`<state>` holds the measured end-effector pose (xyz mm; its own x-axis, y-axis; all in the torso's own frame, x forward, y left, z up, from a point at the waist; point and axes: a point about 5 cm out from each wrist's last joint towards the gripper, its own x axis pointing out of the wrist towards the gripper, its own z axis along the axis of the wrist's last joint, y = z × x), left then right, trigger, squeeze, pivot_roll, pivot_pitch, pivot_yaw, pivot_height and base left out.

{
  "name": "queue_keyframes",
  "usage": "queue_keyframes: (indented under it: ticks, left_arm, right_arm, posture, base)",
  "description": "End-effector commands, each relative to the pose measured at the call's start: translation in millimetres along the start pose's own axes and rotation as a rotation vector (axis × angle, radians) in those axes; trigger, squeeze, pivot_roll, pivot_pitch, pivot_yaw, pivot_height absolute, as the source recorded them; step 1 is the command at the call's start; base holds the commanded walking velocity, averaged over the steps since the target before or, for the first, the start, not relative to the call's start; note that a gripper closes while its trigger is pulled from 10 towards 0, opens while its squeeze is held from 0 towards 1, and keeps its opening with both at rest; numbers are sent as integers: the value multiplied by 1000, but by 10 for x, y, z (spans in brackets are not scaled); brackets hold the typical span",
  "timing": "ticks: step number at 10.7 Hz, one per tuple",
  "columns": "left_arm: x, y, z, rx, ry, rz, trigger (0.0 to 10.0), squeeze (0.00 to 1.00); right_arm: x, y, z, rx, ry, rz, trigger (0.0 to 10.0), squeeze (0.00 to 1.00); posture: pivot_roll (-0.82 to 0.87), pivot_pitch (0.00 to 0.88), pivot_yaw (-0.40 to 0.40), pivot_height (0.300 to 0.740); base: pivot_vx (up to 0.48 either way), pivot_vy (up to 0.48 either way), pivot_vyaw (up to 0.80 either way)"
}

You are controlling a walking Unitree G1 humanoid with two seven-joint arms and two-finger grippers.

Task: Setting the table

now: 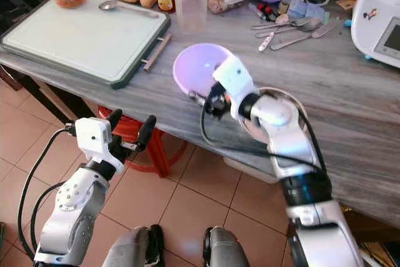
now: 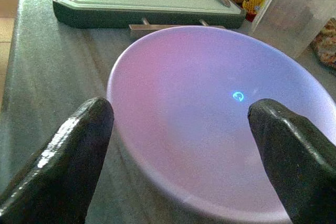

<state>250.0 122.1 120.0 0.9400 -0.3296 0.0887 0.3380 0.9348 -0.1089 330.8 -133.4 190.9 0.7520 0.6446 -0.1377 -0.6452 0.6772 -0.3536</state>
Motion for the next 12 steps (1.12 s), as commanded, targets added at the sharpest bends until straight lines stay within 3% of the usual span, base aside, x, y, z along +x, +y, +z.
queue_keyframes:
  ticks: [1, 4, 5, 6, 7, 8, 9, 10, 12]
  left_arm:
    - [-7, 10, -18, 4, 10, -5, 10000, 0]
    - [-6, 27, -16, 9, 11, -2, 10000, 0]
    - [-6, 30, -18, 9, 12, -2, 10000, 0]
    - [-11, 37, -20, 10, 15, -1, 10000, 0]
    - [-15, 41, -23, 10, 17, -1, 10000, 0]
    - [-11, 48, -22, 11, 20, -4, 10000, 0]
    - [-1, 55, -18, 14, 20, -10, 10000, 0]
    - [5, 56, -14, 14, 20, -15, 10000, 0]
    - [7, 39, -10, 14, 18, -23, 10000, 0]
  right_arm:
    - [-50, -20, 60, 8, -47, -44, 10000, 1000]
    - [-150, 32, 224, -44, -228, -235, 10000, 1000]
    - [-226, 2, 288, -74, -281, -382, 10000, 1000]
    - [-346, -110, 226, -78, -235, -596, 10000, 961]
    - [-464, -148, 130, -56, -215, -704, 10000, 745]
    - [-654, -154, 10, -125, -161, -823, 10000, 251]
    - [-786, -155, -158, -111, -72, -913, 10000, 129]
    - [-855, -137, -370, -29, 25, -951, 10000, 0]
    - [-847, -72, -605, 101, 130, -935, 10000, 0]
  posture:
    - [-45, 160, 11, 740]
    - [-45, 155, 14, 740]
    - [-47, 155, 18, 740]
    - [-51, 159, 22, 740]
    - [-52, 160, 24, 740]
    - [-56, 161, 31, 740]
    - [-61, 161, 35, 740]
    - [-63, 163, 39, 740]
    - [-63, 164, 41, 740]
  base:
    - [0, 0, 0]
    - [0, 0, 0]
    - [0, 0, 0]
    - [0, 0, 0]
    - [0, 0, 0]
    - [0, 0, 0]
    - [0, 0, 0]
    - [0, 0, 0]
    - [0, 0, 0]
